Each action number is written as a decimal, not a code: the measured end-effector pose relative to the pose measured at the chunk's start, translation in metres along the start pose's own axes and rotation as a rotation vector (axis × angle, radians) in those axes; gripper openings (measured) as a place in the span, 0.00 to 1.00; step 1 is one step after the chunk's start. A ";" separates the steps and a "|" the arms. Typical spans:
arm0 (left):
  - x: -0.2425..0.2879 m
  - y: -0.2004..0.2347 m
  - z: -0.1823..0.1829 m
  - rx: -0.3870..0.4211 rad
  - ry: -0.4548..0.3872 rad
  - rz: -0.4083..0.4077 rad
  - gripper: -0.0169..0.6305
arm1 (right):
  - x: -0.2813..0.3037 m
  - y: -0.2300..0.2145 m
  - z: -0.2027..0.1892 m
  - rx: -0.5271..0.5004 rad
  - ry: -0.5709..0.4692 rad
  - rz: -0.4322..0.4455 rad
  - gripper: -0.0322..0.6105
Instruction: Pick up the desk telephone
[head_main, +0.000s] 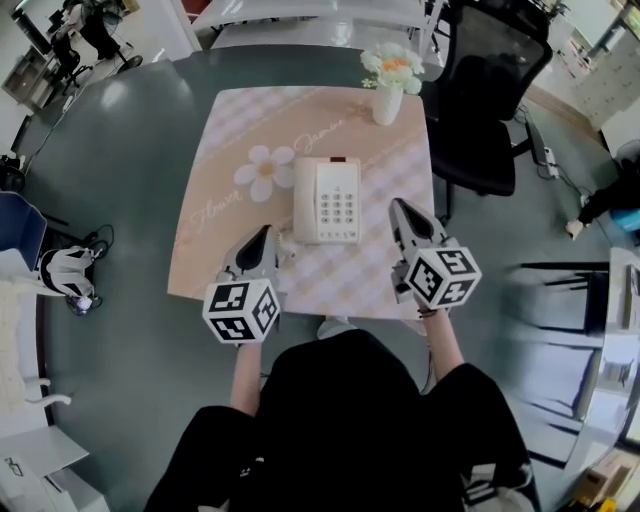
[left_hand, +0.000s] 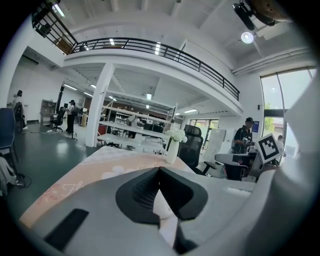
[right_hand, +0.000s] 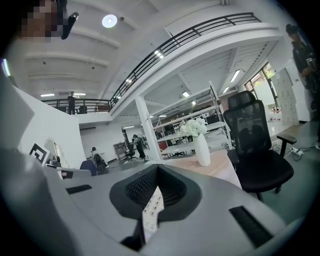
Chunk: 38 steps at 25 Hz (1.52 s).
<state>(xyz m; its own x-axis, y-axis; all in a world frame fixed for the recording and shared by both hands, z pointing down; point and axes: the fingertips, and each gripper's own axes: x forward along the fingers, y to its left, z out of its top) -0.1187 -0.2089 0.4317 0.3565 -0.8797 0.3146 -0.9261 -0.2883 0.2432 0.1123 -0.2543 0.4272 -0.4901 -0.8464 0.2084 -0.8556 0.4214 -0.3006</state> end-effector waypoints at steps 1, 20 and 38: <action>0.005 0.001 -0.001 -0.004 0.006 0.000 0.02 | 0.006 -0.003 -0.001 0.001 0.009 0.008 0.04; 0.097 0.027 -0.039 -0.078 0.213 -0.020 0.02 | 0.083 -0.036 -0.058 0.078 0.164 0.048 0.04; 0.151 0.034 -0.066 -0.276 0.304 -0.106 0.29 | 0.127 -0.053 -0.113 0.333 0.298 0.040 0.18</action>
<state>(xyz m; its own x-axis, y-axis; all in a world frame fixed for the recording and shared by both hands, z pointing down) -0.0878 -0.3269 0.5481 0.5068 -0.6868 0.5211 -0.8292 -0.2232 0.5124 0.0772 -0.3474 0.5746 -0.5899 -0.6804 0.4348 -0.7588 0.2830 -0.5867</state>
